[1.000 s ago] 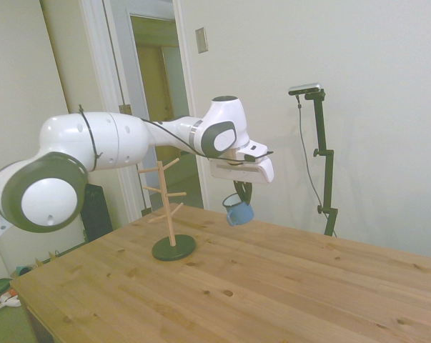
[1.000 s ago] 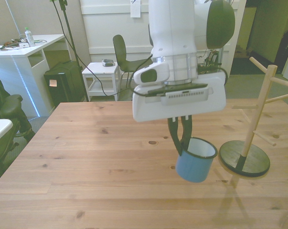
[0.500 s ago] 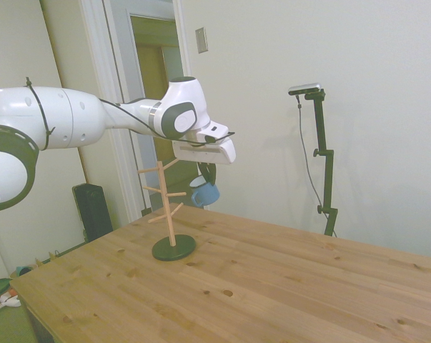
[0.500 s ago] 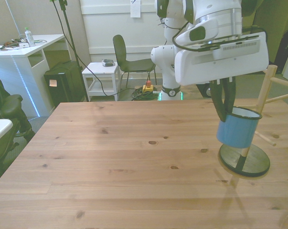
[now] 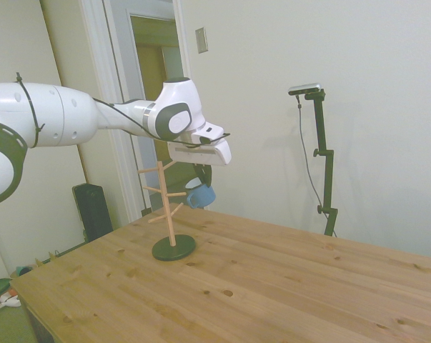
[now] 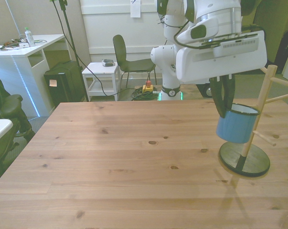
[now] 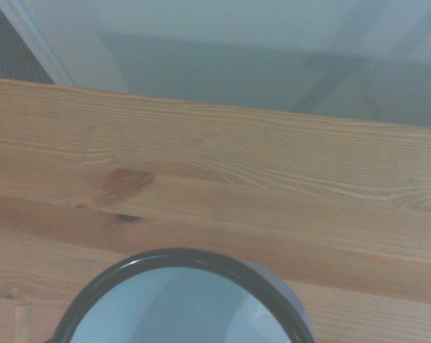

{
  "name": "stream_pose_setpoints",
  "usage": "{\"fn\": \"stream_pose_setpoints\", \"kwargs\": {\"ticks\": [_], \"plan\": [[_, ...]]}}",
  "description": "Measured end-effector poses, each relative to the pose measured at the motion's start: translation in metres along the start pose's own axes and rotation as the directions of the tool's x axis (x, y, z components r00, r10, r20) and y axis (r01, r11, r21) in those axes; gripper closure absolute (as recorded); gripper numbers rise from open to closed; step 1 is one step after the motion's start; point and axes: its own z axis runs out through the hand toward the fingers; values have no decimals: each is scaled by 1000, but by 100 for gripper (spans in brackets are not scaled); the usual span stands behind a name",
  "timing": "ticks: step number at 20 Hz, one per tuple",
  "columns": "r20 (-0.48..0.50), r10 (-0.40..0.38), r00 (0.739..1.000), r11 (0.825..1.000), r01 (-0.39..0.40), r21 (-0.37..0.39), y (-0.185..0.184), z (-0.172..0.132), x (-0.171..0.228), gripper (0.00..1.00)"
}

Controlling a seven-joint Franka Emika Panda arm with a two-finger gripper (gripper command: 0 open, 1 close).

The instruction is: Hang the mug

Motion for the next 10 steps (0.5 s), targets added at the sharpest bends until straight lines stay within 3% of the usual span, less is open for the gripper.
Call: {"fn": "stream_pose_setpoints", "kwargs": {"ticks": [10], "plan": [[-16, -12, 1000, 1000, 12, -13, -7, -5, -7, 100]]}}
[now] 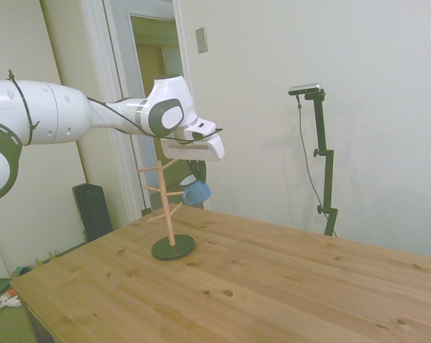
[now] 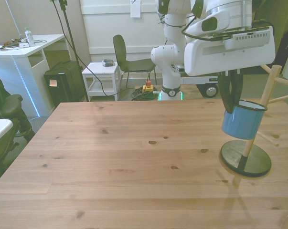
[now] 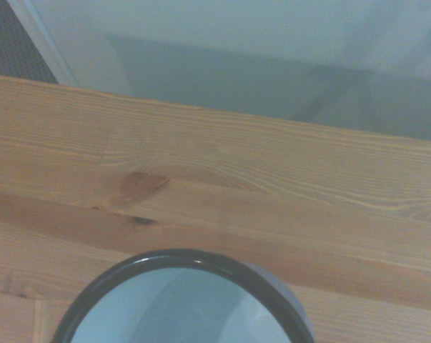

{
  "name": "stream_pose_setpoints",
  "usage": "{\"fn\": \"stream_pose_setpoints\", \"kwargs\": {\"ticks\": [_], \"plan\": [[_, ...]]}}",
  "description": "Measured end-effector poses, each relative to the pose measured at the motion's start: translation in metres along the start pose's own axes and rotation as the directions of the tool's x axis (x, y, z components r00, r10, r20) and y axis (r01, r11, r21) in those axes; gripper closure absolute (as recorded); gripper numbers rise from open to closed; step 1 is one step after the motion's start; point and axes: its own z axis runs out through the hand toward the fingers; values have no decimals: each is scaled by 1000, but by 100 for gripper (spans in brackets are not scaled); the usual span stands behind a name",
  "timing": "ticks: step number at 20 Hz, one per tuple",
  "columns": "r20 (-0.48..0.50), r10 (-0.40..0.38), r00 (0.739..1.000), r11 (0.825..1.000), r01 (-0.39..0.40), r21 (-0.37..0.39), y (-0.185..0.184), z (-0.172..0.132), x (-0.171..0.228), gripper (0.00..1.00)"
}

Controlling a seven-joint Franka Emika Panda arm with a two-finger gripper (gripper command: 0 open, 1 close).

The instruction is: Hang the mug

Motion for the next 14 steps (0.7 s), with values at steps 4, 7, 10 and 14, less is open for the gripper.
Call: {"fn": "stream_pose_setpoints", "kwargs": {"ticks": [4, 7, 10, 14], "plan": [[-8, -4, 1000, 1000, 4, 10, -2, -10, -2, 100], [-9, -11, 1000, 1000, 11, 16, -6, -13, -5, 100], [2, -20, 1000, 1000, 20, 16, -12, -8, -11, 100], [15, -26, 1000, 999, 26, 19, -23, 0, -21, 100]]}}
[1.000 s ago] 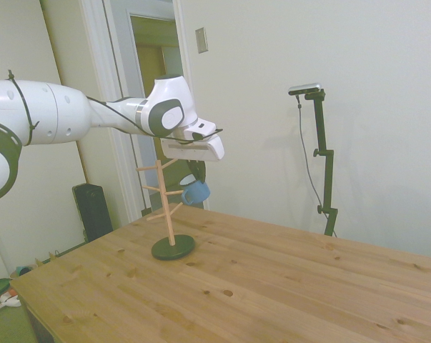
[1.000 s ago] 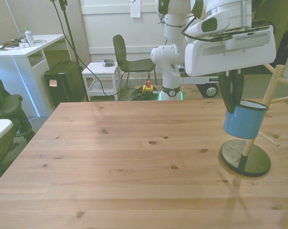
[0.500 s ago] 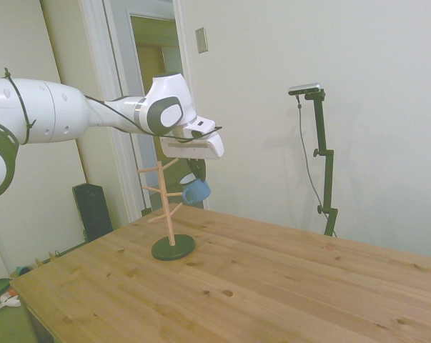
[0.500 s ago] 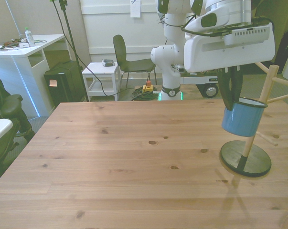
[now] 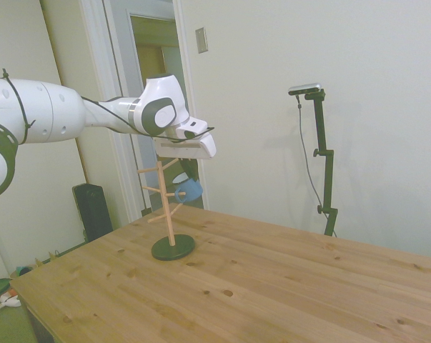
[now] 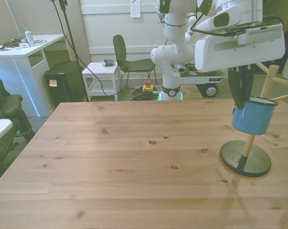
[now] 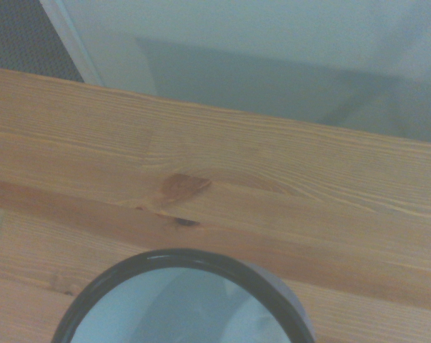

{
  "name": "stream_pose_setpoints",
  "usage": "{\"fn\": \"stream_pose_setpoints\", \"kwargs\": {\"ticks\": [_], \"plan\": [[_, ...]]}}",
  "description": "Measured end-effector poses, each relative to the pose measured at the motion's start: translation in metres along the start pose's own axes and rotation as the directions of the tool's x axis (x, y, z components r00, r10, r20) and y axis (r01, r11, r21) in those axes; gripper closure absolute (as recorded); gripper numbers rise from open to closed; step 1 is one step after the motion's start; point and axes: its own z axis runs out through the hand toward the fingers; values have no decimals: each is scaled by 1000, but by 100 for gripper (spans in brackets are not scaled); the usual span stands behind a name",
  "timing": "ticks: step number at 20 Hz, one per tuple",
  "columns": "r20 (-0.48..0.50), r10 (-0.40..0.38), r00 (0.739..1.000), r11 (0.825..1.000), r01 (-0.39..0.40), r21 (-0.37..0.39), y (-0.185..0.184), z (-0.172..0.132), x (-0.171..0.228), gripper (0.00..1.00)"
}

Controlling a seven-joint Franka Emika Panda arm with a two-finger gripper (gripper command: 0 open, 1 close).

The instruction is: Hang the mug

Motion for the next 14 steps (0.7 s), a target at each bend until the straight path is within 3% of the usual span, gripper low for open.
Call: {"fn": "stream_pose_setpoints", "kwargs": {"ticks": [7, 8, 14], "plan": [[6, 14, 1000, 1000, -14, -5, 1, 10, -2, 100], [8, 14, 1000, 1000, -14, -7, 2, 12, -3, 0], [7, 34, 999, 999, -33, -14, 14, 17, -8, 0]]}}
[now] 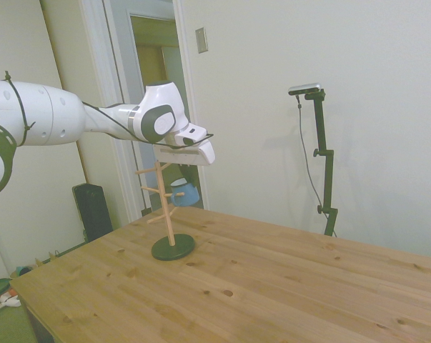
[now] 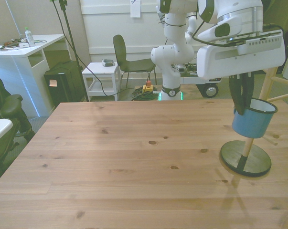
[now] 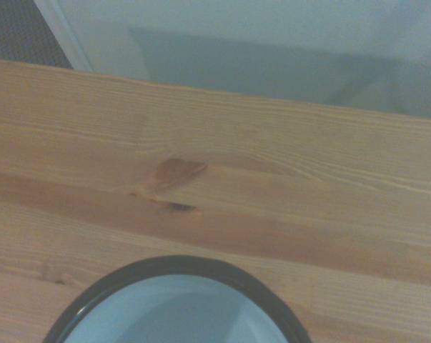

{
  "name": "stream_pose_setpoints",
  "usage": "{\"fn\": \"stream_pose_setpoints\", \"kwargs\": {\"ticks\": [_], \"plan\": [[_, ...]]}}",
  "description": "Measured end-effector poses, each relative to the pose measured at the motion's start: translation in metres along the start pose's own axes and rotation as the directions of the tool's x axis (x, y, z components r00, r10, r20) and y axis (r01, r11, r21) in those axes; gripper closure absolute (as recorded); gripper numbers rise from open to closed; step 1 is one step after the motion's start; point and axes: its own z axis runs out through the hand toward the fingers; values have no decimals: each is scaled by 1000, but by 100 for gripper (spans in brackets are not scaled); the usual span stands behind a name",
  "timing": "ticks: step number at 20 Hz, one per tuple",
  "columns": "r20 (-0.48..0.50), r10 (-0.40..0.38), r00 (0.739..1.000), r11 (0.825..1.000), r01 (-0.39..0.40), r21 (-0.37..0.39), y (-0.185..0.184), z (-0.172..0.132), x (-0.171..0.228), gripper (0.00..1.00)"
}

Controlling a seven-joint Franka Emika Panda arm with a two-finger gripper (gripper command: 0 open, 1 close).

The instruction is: Hang the mug

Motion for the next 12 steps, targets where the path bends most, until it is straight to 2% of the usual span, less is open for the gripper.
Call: {"fn": "stream_pose_setpoints", "kwargs": {"ticks": [6, 12], "plan": [[0, 20, 1000, 1000, -20, -13, 25, 5, -4, 0], [-18, 19, 1000, 1000, -19, 2, 23, -6, -2, 0]]}}
